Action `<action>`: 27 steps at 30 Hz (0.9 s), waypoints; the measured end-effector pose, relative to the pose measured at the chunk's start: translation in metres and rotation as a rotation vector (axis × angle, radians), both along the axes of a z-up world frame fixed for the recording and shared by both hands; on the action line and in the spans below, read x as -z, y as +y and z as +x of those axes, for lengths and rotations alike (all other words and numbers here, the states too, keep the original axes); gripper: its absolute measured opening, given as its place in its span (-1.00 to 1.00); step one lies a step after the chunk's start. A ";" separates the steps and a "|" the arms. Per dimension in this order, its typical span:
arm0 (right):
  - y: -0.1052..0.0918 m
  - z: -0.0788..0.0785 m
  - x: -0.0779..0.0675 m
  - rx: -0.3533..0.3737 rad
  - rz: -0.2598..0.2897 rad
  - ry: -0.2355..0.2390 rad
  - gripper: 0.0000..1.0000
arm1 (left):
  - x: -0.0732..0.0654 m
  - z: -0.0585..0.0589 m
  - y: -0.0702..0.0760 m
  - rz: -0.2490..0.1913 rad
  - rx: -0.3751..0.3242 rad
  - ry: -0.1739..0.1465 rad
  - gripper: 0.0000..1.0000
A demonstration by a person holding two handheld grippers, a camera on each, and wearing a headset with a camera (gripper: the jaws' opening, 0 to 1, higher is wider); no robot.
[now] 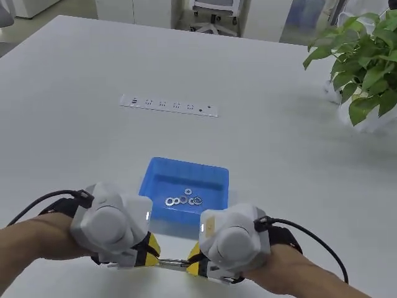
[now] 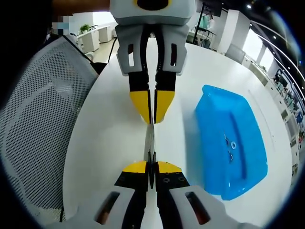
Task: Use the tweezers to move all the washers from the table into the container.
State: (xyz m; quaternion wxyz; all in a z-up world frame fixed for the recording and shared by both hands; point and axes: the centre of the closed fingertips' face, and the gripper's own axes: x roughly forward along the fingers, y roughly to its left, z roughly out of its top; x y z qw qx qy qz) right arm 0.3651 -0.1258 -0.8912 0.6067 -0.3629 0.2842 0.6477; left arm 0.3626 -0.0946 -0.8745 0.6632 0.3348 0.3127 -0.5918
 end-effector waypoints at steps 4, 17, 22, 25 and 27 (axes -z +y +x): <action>0.000 0.000 0.000 0.003 0.000 0.003 -0.88 | 0.005 -0.001 0.000 0.009 0.001 -0.004 -0.86; 0.000 -0.001 0.000 -0.020 -0.004 -0.016 -0.81 | 0.009 -0.001 -0.001 0.016 0.013 -0.006 -0.85; 0.000 -0.001 0.000 -0.024 -0.006 -0.018 -0.79 | 0.010 -0.001 0.000 0.020 0.015 -0.004 -0.85; 0.000 -0.002 -0.001 -0.029 -0.010 -0.020 -0.78 | 0.010 -0.001 0.000 0.021 0.016 -0.004 -0.85; 0.000 -0.003 0.000 -0.033 -0.013 -0.015 -0.77 | 0.010 -0.002 0.000 0.023 0.017 -0.003 -0.84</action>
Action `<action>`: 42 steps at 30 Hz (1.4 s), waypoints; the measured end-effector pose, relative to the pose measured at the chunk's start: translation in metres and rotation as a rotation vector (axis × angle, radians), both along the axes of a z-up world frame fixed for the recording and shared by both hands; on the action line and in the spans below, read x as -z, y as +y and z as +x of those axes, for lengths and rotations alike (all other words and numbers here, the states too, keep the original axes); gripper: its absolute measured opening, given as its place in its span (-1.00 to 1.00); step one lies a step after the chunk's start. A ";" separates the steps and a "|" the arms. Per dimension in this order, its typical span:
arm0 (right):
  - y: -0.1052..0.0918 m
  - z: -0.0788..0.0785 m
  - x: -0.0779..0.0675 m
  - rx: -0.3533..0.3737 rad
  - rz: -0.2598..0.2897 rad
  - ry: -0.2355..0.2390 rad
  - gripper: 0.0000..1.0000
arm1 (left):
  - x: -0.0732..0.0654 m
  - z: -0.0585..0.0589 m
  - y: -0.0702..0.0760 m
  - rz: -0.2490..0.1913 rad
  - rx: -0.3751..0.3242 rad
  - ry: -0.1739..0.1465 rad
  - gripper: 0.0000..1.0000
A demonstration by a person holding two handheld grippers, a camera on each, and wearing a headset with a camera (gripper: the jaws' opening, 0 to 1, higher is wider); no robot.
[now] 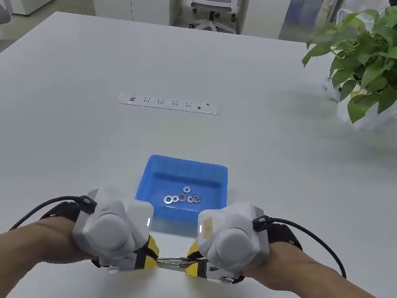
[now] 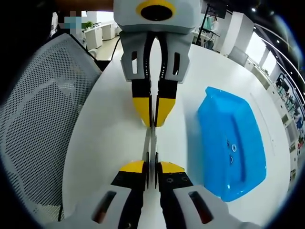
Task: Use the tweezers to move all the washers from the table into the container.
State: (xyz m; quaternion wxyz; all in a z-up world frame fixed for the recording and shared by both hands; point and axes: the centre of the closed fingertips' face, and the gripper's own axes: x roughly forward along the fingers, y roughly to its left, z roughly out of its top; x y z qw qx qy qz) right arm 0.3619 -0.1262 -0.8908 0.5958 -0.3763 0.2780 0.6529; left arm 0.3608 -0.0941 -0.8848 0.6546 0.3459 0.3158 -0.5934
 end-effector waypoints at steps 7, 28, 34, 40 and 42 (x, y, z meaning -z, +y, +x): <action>-0.002 0.000 0.000 0.002 -0.003 -0.003 -0.73 | -0.001 0.001 0.001 -0.002 -0.007 -0.002 -0.83; -0.011 0.014 -0.024 0.065 0.038 -0.054 -0.36 | -0.025 0.004 0.014 -0.086 -0.131 0.002 -0.49; -0.026 0.024 -0.044 0.173 0.102 -0.062 -0.21 | -0.048 0.005 0.022 -0.173 -0.213 -0.001 -0.36; -0.050 0.031 -0.055 0.287 0.152 -0.045 0.02 | -0.065 0.005 0.032 -0.239 -0.285 -0.016 -0.08; -0.057 0.034 -0.057 0.309 0.160 -0.050 0.10 | -0.069 0.005 0.036 -0.256 -0.306 -0.020 0.02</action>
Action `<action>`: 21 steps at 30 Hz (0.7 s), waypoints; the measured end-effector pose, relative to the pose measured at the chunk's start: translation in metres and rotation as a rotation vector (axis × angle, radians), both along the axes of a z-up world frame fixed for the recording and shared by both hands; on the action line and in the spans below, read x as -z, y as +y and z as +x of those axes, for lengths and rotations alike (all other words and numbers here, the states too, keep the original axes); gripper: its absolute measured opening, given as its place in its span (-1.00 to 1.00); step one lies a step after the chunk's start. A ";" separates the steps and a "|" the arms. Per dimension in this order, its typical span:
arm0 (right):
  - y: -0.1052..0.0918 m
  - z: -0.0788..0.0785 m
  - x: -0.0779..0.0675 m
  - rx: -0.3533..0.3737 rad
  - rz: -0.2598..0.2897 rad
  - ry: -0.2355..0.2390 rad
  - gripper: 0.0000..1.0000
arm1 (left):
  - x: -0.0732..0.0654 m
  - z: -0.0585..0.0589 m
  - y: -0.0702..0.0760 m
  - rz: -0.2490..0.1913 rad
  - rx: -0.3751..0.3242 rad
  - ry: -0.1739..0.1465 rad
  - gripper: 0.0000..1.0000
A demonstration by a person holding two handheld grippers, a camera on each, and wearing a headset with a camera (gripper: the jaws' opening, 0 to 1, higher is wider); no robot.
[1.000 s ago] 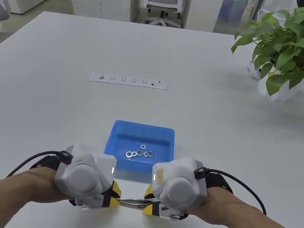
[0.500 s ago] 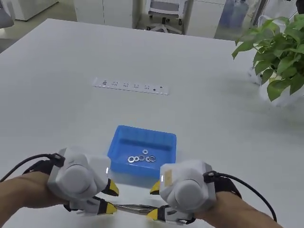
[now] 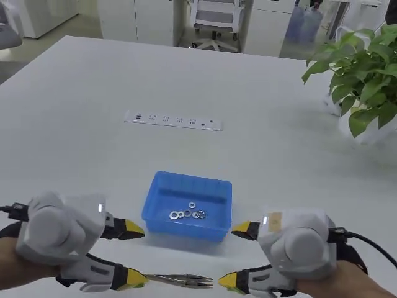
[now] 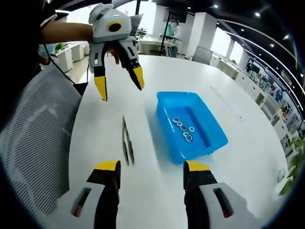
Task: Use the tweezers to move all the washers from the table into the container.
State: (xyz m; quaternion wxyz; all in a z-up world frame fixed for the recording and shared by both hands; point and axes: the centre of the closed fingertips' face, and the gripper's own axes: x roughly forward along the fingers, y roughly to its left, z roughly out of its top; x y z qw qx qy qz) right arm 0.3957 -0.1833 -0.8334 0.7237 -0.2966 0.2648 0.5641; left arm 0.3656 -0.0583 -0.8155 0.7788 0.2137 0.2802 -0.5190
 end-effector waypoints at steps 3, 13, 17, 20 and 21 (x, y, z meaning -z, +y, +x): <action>-0.010 0.002 -0.006 0.044 0.044 0.025 0.24 | -0.005 0.002 0.005 -0.021 -0.031 0.004 0.16; -0.028 0.016 -0.021 0.135 0.101 0.013 0.56 | -0.023 0.008 0.010 -0.078 -0.129 -0.005 0.53; -0.031 0.014 -0.025 0.153 0.111 0.019 0.74 | -0.026 0.008 0.008 -0.083 -0.145 -0.006 0.68; -0.034 0.013 -0.027 0.169 0.125 0.021 0.81 | -0.029 0.008 0.005 -0.088 -0.147 -0.010 0.75; -0.035 0.013 -0.027 0.177 0.128 0.027 0.86 | -0.030 0.008 0.005 -0.090 -0.150 -0.012 0.78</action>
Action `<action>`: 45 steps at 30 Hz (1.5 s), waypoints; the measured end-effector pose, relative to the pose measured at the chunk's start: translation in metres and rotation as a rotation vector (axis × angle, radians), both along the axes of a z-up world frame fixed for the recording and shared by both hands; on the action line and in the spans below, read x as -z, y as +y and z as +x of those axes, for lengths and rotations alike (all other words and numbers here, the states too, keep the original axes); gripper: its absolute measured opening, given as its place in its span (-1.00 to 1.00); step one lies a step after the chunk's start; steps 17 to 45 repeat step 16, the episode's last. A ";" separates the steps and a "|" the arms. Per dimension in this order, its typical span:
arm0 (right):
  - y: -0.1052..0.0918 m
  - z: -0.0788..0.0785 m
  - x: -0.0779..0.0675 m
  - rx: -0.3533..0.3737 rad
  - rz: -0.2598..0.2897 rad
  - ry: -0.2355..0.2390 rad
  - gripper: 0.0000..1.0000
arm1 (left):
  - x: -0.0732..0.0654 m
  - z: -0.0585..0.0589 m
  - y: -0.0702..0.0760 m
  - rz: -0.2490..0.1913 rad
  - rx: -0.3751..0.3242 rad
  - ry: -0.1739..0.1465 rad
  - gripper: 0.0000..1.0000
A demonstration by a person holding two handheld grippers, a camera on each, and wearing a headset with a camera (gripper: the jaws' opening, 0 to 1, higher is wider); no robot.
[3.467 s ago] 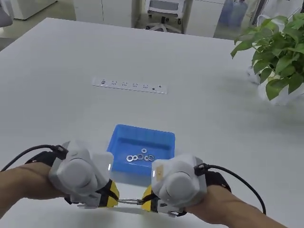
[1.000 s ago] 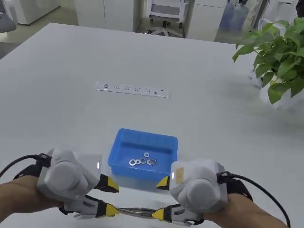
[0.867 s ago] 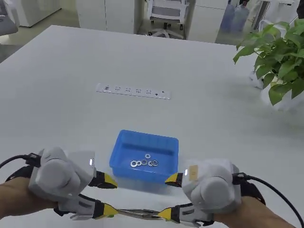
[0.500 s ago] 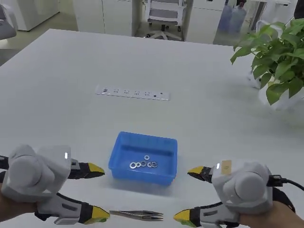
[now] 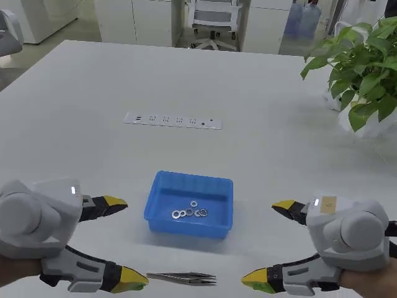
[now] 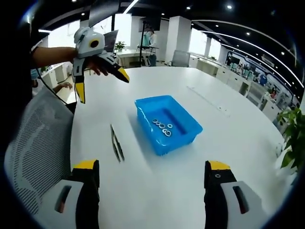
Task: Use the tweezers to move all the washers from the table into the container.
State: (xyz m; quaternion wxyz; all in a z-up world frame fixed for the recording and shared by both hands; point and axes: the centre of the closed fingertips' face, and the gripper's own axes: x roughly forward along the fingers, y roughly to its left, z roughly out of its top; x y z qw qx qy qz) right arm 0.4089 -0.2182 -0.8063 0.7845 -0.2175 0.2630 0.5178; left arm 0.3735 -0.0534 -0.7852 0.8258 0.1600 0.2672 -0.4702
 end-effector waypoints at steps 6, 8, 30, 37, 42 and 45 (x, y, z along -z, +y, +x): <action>-0.006 -0.003 0.002 0.034 -0.006 0.013 1.00 | -0.003 0.004 0.002 0.006 -0.019 -0.011 0.95; -0.006 -0.005 0.000 0.045 0.005 0.018 1.00 | -0.002 0.005 0.003 0.009 -0.023 -0.011 0.98; -0.009 -0.009 0.002 0.059 0.006 0.028 1.00 | 0.001 0.003 0.002 0.021 -0.015 0.007 0.98; -0.009 -0.009 0.002 0.059 0.006 0.028 1.00 | 0.001 0.003 0.002 0.021 -0.015 0.007 0.98; -0.009 -0.009 0.002 0.059 0.006 0.028 1.00 | 0.001 0.003 0.002 0.021 -0.015 0.007 0.98; -0.009 -0.009 0.002 0.059 0.006 0.028 1.00 | 0.001 0.003 0.002 0.021 -0.015 0.007 0.98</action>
